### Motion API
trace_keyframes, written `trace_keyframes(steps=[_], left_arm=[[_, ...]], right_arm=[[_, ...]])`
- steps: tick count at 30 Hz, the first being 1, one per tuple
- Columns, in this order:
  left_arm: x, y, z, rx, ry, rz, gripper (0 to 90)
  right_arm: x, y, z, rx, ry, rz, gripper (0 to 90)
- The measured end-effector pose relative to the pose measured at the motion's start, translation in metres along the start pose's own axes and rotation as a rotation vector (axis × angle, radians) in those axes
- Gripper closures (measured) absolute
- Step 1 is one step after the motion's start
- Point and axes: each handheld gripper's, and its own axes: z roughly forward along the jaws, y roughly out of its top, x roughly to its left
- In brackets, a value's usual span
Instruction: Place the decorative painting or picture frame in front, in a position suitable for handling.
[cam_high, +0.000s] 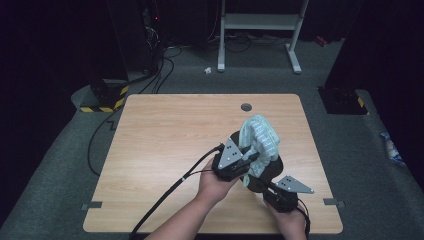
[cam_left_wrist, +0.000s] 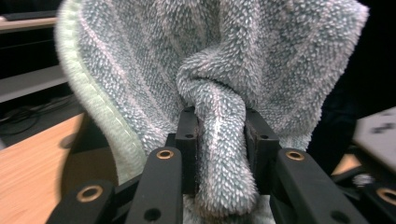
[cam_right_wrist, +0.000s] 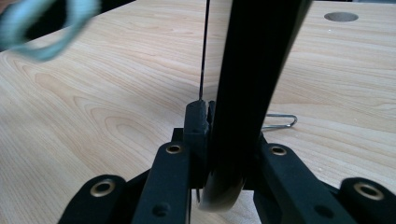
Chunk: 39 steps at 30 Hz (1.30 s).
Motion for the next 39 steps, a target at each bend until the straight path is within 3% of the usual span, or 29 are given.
trace_keyframes(steps=[7, 10, 15, 24, 30, 34, 39], left_arm=[[0.041, -0.009, 0.004, 0.035, 0.090, -0.076, 71.4], [0.050, -0.012, 0.004, 0.052, 0.106, -0.098, 71.5], [0.043, -0.012, 0.005, 0.052, 0.089, -0.118, 71.6], [0.007, -0.007, 0.003, 0.028, -0.021, -0.133, 71.5], [-0.013, 0.000, 0.001, 0.008, -0.064, -0.080, 71.4], [-0.007, 0.001, 0.002, 0.008, -0.055, -0.071, 71.3], [0.012, 0.000, 0.004, 0.016, 0.000, -0.081, 71.3]], right_arm=[[0.000, 0.000, 0.000, -0.004, -0.001, 0.000, 79.2], [0.000, 0.001, 0.000, -0.004, -0.001, 0.000, 79.2], [0.000, 0.000, 0.000, 0.001, -0.006, -0.004, 79.2], [-0.001, -0.001, -0.001, 0.004, -0.004, -0.006, 79.3], [0.000, -0.001, 0.000, 0.004, -0.007, -0.007, 79.3], [0.000, -0.001, 0.000, 0.002, -0.007, -0.005, 79.3], [0.000, 0.000, 0.000, -0.001, -0.006, -0.003, 79.2]])
